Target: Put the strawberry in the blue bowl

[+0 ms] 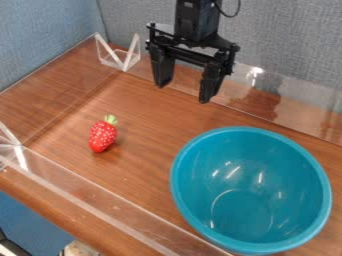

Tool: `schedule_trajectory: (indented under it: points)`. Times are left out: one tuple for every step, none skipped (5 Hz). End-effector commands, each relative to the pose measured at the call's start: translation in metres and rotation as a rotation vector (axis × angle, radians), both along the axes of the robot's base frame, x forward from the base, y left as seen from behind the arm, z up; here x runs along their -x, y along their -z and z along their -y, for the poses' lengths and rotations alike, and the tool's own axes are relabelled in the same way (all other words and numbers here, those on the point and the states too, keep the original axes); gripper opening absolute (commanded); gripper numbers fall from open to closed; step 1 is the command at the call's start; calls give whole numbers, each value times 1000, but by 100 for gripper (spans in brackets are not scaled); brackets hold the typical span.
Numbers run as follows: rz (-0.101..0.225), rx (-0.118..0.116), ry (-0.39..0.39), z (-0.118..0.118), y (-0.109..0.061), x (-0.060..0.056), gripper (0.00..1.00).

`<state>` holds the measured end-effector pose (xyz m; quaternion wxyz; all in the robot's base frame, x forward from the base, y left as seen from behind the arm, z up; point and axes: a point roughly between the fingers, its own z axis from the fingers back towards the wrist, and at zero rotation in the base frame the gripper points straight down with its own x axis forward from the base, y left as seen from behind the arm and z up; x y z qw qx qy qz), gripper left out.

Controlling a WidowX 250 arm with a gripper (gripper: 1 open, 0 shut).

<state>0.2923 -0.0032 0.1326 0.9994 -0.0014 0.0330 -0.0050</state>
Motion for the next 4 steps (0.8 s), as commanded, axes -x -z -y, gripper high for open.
schedule_trajectory:
  points:
    - [-8, -4, -18, -15, 7, 4, 100]
    - [-38, -16, -44, -36, 25, 11, 100]
    - [-44, -44, -74, -75, 44, 21, 100]
    - [-42, -74, -99, -109, 57, 31, 100]
